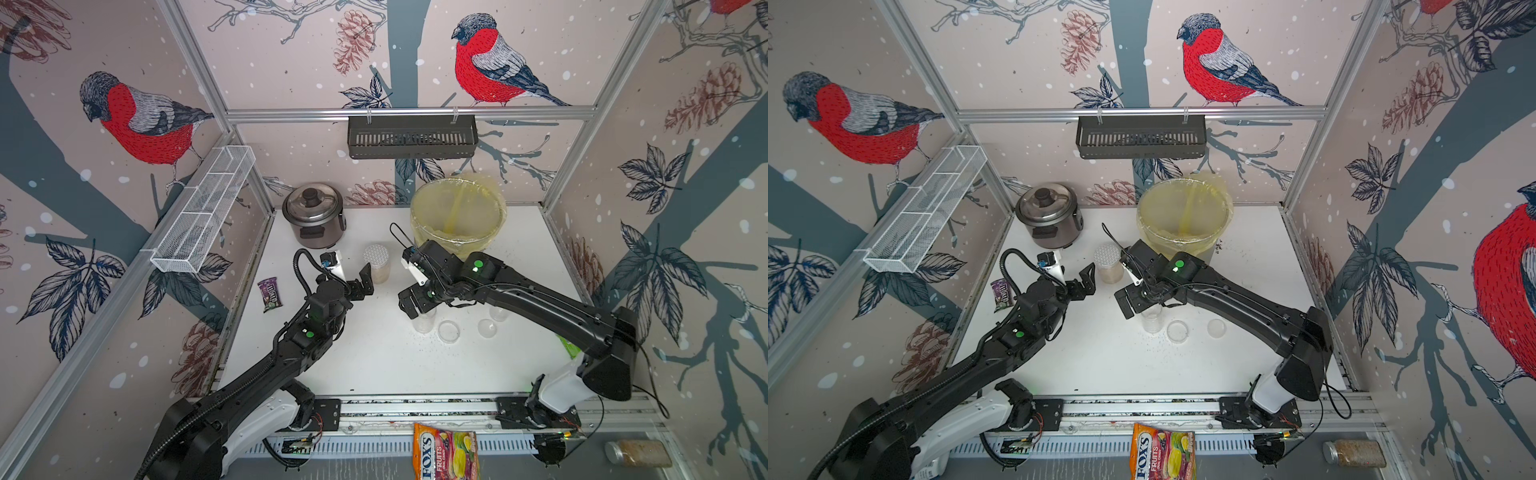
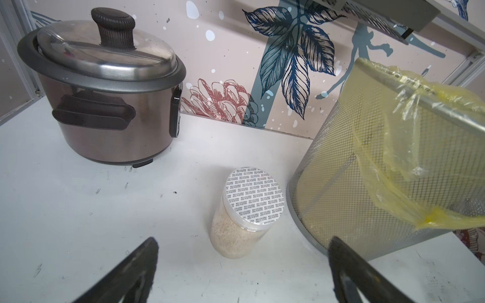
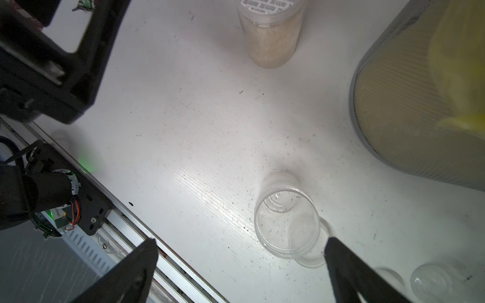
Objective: Empty moldy rice from jars
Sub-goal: Place the jar at the center of the board, then pick up the jar from the center of the board.
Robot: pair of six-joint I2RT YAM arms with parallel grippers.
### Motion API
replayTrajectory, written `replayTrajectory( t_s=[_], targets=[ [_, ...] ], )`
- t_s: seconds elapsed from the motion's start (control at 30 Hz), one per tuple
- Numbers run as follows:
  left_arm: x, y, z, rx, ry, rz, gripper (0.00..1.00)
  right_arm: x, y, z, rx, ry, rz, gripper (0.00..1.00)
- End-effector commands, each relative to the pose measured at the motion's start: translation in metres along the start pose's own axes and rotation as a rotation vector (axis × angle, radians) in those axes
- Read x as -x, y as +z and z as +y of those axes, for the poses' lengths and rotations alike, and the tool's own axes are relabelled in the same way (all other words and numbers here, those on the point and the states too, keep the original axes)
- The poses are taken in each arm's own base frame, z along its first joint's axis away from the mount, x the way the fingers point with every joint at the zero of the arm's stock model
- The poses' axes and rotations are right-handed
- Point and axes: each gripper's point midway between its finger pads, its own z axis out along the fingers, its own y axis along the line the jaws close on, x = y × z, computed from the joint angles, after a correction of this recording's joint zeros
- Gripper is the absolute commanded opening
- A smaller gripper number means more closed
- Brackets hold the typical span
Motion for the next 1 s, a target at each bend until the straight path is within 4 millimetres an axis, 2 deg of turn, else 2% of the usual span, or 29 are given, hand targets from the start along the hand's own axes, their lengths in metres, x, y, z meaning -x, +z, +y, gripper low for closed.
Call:
replayTrajectory(
  t_s=[0.0,0.23,0.4,0.53,0.63,0.87,0.97],
  targets=[
    [0.003,-0.003,0.011,0.07,-0.074,0.001,0.99,0.013,-0.012,-0.002,-0.019,0.012,-0.067,1.0],
    [0.005,-0.01,0.024,0.141,-0.145,0.004,0.99,0.044,-0.034,0.003,-0.032,0.027,-0.24,1.0],
    [0.005,-0.013,0.031,0.205,-0.179,0.051,0.99,0.068,-0.044,-0.002,-0.052,0.095,-0.336,1.0],
    [0.008,-0.021,0.042,0.268,-0.204,0.046,0.99,0.081,-0.029,-0.007,-0.117,0.037,-0.35,1.0],
    [0.009,-0.024,0.041,0.248,-0.156,0.046,0.99,0.094,-0.016,-0.014,-0.185,0.028,-0.365,1.0],
    [0.009,-0.043,0.06,0.312,-0.153,0.019,0.99,0.124,0.003,-0.01,-0.136,0.067,-0.415,1.0],
    [0.013,-0.053,0.065,0.306,-0.169,-0.02,0.99,0.133,0.025,-0.013,-0.182,0.072,-0.387,1.0]
  ],
)
